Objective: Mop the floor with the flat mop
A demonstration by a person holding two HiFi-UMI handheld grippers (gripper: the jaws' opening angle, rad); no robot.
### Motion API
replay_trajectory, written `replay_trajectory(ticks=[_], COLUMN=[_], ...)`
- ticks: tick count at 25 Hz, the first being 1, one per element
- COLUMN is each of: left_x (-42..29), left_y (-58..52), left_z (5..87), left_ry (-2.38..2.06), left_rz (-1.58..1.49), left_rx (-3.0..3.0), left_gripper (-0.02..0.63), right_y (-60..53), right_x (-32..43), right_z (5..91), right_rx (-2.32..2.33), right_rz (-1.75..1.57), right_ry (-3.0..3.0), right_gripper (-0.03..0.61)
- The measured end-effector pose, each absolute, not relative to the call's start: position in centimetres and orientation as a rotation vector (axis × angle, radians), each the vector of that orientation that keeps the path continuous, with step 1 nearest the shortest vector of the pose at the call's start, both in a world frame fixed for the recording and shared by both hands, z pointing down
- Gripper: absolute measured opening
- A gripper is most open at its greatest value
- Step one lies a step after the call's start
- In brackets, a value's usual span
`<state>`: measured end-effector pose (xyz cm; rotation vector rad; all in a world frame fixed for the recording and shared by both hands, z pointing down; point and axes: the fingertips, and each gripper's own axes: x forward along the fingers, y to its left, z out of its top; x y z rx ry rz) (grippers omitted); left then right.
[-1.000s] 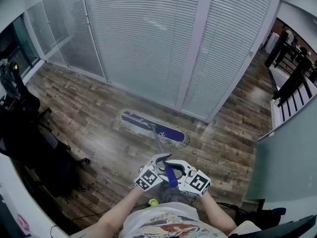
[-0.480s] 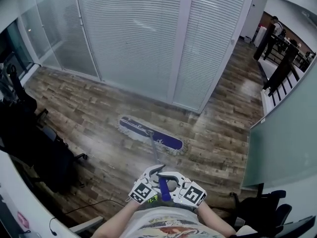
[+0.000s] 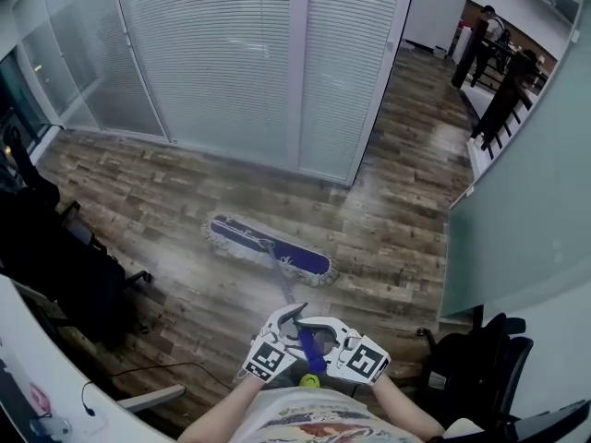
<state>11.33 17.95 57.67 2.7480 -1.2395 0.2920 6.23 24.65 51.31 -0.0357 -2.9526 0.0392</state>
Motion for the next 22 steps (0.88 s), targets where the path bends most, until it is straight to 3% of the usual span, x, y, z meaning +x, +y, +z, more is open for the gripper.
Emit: replay_trajectory(ticks=[11, 22], left_x=[15.8, 10.0], left_y=[26.6, 18.2], left_z=[59.0, 60.3], left_ry=[-1.17, -1.141], left_rz=[0.362, 0.387], left_rx=[2.769, 2.811], left_gripper=[0.192, 0.179], right_y=[33.6, 25.1], right_x=[10.2, 4.2], right_z=[52.4, 53.8], right_rx=[-0.149, -0.134], right_rz=[0.005, 0.0], right_ry=[-2.941, -2.932], right_gripper=[0.193, 0.196])
